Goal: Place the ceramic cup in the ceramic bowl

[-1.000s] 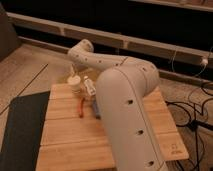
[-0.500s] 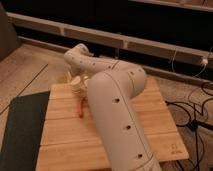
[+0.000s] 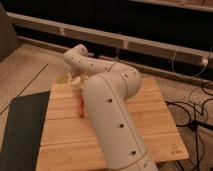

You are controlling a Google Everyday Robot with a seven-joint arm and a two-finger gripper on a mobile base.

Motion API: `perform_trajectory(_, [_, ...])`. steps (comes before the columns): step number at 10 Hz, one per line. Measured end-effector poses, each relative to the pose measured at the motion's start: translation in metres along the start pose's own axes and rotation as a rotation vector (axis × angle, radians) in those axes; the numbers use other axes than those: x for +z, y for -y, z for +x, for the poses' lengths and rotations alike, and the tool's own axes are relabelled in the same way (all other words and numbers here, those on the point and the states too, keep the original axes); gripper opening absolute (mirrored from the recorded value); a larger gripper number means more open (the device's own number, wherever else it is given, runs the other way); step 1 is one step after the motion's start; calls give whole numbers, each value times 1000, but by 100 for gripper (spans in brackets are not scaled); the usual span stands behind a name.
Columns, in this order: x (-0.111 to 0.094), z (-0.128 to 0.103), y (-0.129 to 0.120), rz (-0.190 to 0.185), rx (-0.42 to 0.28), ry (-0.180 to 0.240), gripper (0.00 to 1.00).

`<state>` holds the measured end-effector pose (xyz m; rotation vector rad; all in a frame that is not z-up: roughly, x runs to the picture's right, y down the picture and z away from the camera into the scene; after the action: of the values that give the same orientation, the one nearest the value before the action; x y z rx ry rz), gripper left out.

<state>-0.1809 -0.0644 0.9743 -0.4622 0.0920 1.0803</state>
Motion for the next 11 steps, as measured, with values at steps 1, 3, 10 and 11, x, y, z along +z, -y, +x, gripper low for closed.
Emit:
perform_trajectory(1, [4,2,1,-4,6,-10,65])
perform_trajectory(3, [11,3,2,-18,27,-18,47])
perform_trajectory(10, [-29,-32,7,-12,56,52,0])
perform_trajectory(11, [-47,-44,9,-8,63,81,0])
